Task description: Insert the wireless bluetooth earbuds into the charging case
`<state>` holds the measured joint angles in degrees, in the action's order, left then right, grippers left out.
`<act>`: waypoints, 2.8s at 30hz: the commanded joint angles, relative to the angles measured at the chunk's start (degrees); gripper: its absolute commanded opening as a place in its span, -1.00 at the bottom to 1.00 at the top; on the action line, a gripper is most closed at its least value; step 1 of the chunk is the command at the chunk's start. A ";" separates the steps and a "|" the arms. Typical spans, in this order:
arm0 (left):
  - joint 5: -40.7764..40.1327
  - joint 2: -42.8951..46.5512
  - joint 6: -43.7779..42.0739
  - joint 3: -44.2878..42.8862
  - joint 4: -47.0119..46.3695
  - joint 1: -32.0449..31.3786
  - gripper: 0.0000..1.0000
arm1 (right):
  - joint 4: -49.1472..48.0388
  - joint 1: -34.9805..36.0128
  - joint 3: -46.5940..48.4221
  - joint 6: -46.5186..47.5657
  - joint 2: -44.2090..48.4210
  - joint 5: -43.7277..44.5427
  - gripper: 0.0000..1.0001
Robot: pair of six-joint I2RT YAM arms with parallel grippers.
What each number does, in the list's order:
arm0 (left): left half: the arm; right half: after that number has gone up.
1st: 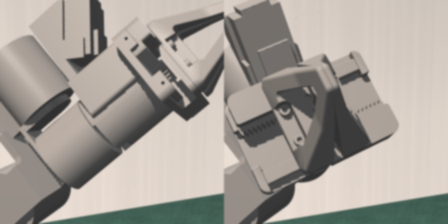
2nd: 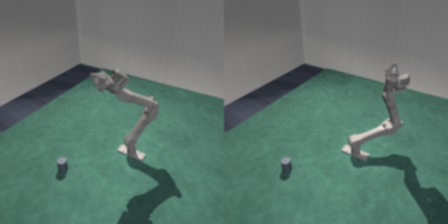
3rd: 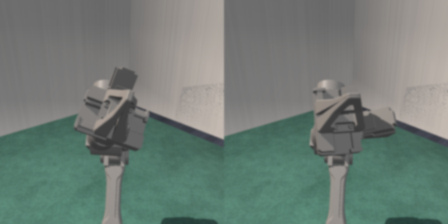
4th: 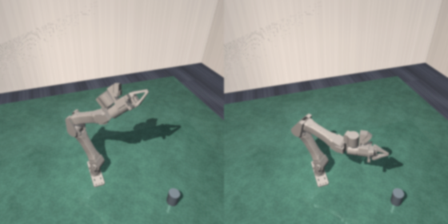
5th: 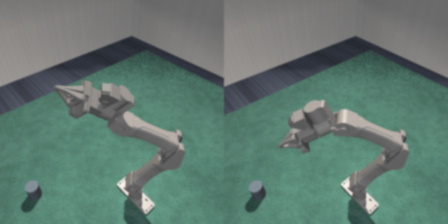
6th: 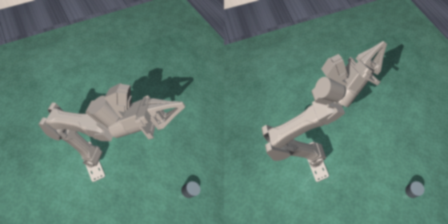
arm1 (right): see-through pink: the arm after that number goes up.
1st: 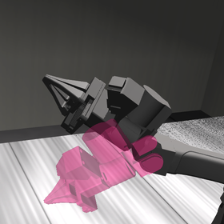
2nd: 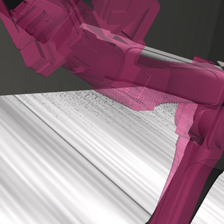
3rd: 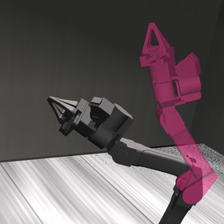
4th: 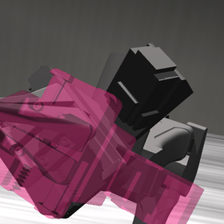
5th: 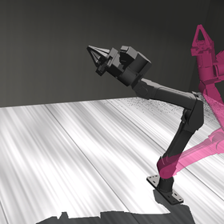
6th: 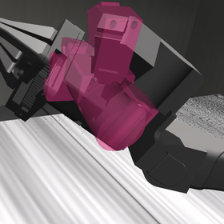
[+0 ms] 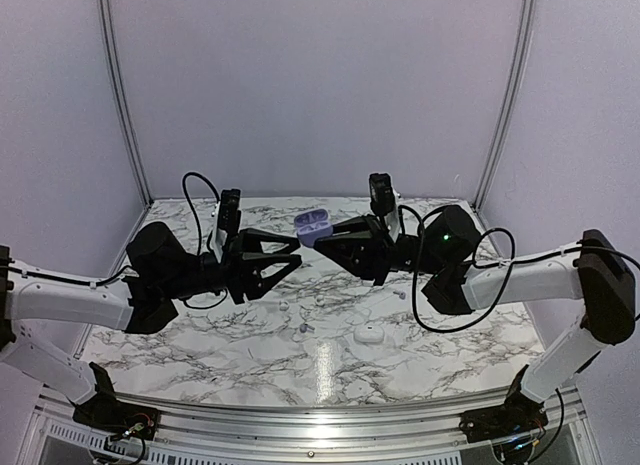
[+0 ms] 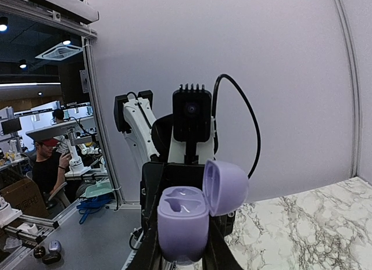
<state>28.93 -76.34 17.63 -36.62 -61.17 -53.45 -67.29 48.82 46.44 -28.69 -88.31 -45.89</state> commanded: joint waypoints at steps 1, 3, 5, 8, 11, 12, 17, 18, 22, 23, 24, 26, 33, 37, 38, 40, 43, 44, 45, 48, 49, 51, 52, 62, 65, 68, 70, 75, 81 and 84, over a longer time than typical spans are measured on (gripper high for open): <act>-1.13 -0.73 0.94 -2.41 -4.62 -0.31 -0.07 | -1.80 0.66 0.10 0.12 -0.20 0.97 -1.00; -1.14 -1.24 1.15 -3.00 -4.83 -0.40 -0.08 | -1.80 0.65 0.14 0.20 -0.19 0.98 -1.00; -1.38 -1.85 1.59 -3.50 -5.03 -0.42 -0.09 | -1.62 0.62 0.20 0.24 -0.19 1.02 -1.00; -1.42 -2.92 2.60 -4.11 -6.08 -0.47 -0.11 | -1.65 0.75 0.28 0.30 -0.27 1.19 -1.00; -1.33 -3.99 3.56 -4.84 -7.37 -0.60 -0.14 | -2.63 0.76 0.05 -0.10 -0.48 1.40 -1.00; -1.47 -4.40 3.92 -5.05 -7.55 -0.60 -0.15 | -2.97 0.79 -0.02 -0.26 -0.60 1.52 -1.00; -0.97 -6.03 5.61 -5.96 -9.23 -0.68 -0.24 | -4.01 0.95 -0.47 -0.40 -0.81 2.43 -1.00; -0.86 -6.26 5.66 -6.09 -9.33 -0.69 -0.26 | -4.14 1.00 -0.58 -0.31 -0.74 2.58 -1.00; -0.65 -6.88 5.94 -6.68 -9.70 -0.67 -0.35 | -3.95 1.05 -0.75 0.25 -0.63 3.08 -1.00; -0.49 -6.96 6.02 -6.85 -9.75 -0.64 -0.37 | -3.91 1.10 -0.69 0.29 -0.68 3.08 -1.00; -0.31 -7.11 6.12 -7.03 -9.87 -0.68 -0.40 | -3.91 1.05 -0.74 0.36 -0.67 3.02 -1.00; -0.18 -7.33 6.25 -7.16 -10.01 -0.65 -0.43 | -3.90 1.08 -0.81 0.39 -0.71 2.95 -1.00; -0.38 -7.66 6.55 -7.19 -10.78 -0.60 -0.55 | -3.95 1.10 -1.15 0.38 -0.63 3.00 -1.00; -0.90 -7.59 6.85 -6.95 -11.18 -0.62 -0.36 | -4.07 1.09 -1.34 0.26 -0.67 3.09 -1.00; -1.01 -7.48 6.89 -6.94 -11.30 -0.62 -0.35 | -4.08 1.10 -1.37 0.29 -0.64 3.09 -1.00; -0.99 -7.29 6.98 -6.78 -11.49 -0.61 -0.34 | -4.10 1.10 -1.67 0.34 -0.47 3.25 -1.00; -0.88 -7.24 7.14 -6.56 -11.52 -0.60 -0.32 | -3.94 1.10 -1.91 0.44 -0.37 3.42 -1.00; -0.86 -7.24 7.20 -6.55 -11.52 -0.62 -0.32 | -3.83 1.10 -1.89 0.49 -0.37 3.43 -1.00; -0.86 -7.28 7.36 -6.42 -11.52 -0.60 -0.32 | -3.91 1.06 -1.88 0.55 -0.47 3.44 -1.00; -0.87 -7.37 7.46 -6.48 -11.61 -0.65 -0.31 | -4.34 1.10 -2.05 0.18 -0.67 3.61 -1.00; -0.95 -7.36 7.54 -6.49 -11.61 -0.63 -0.32 | -4.39 1.10 -2.05 0.14 -0.71 3.61 -1.00; -0.98 -7.54 7.59 -6.73 -11.61 -0.67 -0.36 | -4.55 1.10 -1.96 0.04 -0.79 3.62 -1.00; -1.05 -7.70 7.64 -6.85 -11.61 -0.61 -0.39 | -4.50 1.10 -1.88 0.04 -0.81 3.61 -1.00; -0.13 -7.73 7.82 -5.90 -11.61 -0.60 -0.69 | -0.29 0.41 -1.21 1.11 0.02 3.21 -0.57; 0.29 -7.33 7.94 -5.22 -11.40 -0.31 -0.75 | 0.12 -1.21 -1.30 -0.56 0.16 1.62 -0.31; 0.54 -6.70 8.11 -4.39 -10.76 0.18 -0.79 | 0.62 -2.81 -1.75 -1.94 0.53 -0.32 -0.01; 0.84 -6.33 8.18 -3.91 -10.19 0.52 -0.82 | 2.30 -3.47 -1.83 -1.81 1.05 -1.31 0.09; 2.78 -5.33 6.85 -3.75 -6.18 1.45 -0.85 | 10.20 -4.02 -0.23 0.59 2.88 -4.46 0.11; 4.79 -4.56 4.47 -4.20 -0.68 1.97 -0.86 | 23.40 -4.08 3.11 6.14 5.08 -5.88 0.03; 5.29 -4.35 3.92 -4.29 0.79 2.11 -0.86 | 29.07 -4.06 4.53 8.19 5.82 -5.95 -0.04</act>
<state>31.94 -82.41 23.68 -40.64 -63.64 -51.72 -48.60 45.08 47.29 -24.73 -84.55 -50.43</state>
